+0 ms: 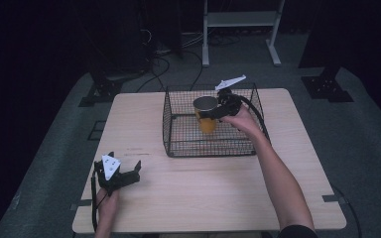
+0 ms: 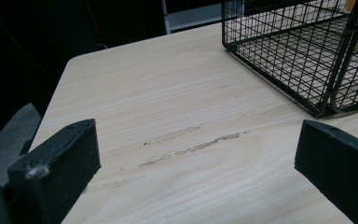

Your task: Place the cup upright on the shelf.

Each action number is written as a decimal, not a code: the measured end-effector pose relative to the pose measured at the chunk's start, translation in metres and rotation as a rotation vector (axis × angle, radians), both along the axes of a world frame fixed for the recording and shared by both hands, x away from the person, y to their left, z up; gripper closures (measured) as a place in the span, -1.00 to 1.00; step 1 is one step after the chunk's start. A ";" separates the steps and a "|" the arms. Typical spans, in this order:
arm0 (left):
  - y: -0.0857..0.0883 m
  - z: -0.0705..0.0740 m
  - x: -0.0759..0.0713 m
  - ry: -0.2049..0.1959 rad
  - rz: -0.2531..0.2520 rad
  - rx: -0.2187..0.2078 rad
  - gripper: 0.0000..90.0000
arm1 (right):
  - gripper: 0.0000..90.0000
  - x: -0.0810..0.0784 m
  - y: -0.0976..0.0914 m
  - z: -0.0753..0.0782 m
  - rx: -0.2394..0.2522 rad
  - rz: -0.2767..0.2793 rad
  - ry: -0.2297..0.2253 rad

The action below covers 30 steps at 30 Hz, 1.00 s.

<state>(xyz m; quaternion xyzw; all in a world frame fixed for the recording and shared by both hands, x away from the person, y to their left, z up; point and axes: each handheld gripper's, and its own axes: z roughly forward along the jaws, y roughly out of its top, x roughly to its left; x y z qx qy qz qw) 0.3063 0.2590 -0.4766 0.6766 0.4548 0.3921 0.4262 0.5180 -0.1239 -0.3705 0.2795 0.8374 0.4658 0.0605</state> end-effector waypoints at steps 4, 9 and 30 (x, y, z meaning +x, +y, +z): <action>0.000 0.000 0.000 0.001 0.000 0.002 -1.00 | -0.75 0.003 0.002 -0.007 -0.015 -0.005 0.008; 0.000 0.000 0.000 0.001 0.000 0.000 -1.00 | -0.75 0.007 0.003 -0.016 -0.050 -0.017 0.022; 0.000 0.000 0.000 0.000 -0.001 -0.001 -1.00 | -0.82 0.008 0.005 -0.026 -0.119 -0.036 0.010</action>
